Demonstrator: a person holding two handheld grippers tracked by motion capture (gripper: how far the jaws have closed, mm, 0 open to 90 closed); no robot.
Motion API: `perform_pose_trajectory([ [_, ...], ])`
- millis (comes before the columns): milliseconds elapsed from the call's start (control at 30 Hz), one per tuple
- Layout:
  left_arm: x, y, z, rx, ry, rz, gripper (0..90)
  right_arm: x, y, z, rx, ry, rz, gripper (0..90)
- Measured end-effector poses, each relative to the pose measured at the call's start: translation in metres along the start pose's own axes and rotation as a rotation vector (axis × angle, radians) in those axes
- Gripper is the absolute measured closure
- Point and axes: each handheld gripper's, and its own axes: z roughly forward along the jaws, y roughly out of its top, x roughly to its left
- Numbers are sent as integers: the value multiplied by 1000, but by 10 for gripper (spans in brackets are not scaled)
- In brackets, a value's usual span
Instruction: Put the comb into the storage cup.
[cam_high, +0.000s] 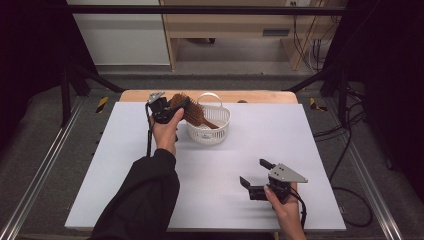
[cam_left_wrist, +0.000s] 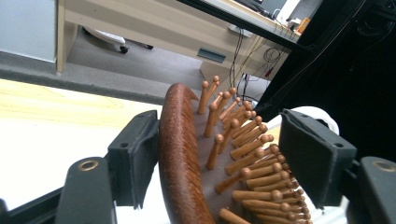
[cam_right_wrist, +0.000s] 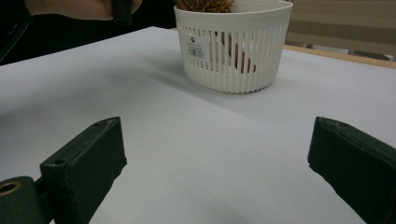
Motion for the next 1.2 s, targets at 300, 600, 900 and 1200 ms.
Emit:
perform_pose_trajectory([
  [300,-1,-2,2,2,-7,-4,217,0,0,0,-1,-2,-1,42],
  [600,-1,-1,2,2,-5,-9,142,0,0,0,0,0,-1,43],
  [900,1,0,0,6,7,-8,51,1,0,0,2,2,-1,43],
  [1200,0,3,-3,-10,3,-8,47,1,0,0,1,1,-1,42],
])
